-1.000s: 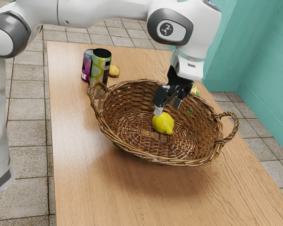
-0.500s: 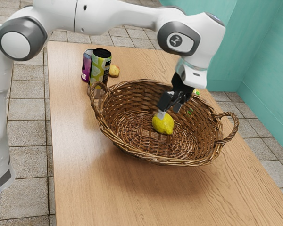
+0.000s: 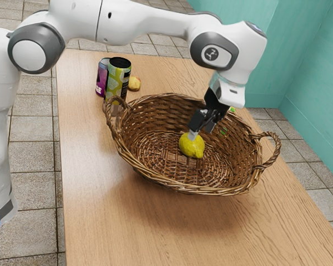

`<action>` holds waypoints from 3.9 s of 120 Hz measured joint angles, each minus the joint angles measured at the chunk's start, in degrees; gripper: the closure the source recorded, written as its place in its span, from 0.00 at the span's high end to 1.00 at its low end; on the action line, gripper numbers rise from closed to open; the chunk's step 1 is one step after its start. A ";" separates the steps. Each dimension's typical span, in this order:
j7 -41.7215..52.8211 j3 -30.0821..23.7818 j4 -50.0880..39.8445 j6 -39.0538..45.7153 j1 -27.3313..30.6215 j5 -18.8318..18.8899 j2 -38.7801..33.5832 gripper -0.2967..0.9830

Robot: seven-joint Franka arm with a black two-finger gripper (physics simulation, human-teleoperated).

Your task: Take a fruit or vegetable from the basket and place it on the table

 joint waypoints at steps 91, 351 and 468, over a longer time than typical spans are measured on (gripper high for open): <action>8.40 0.13 -0.07 4.90 -0.05 2.25 1.24 0.77; 19.72 1.82 1.78 10.55 2.31 -0.25 -6.13 0.57; 17.16 28.31 8.34 11.11 12.01 -8.20 2.27 0.56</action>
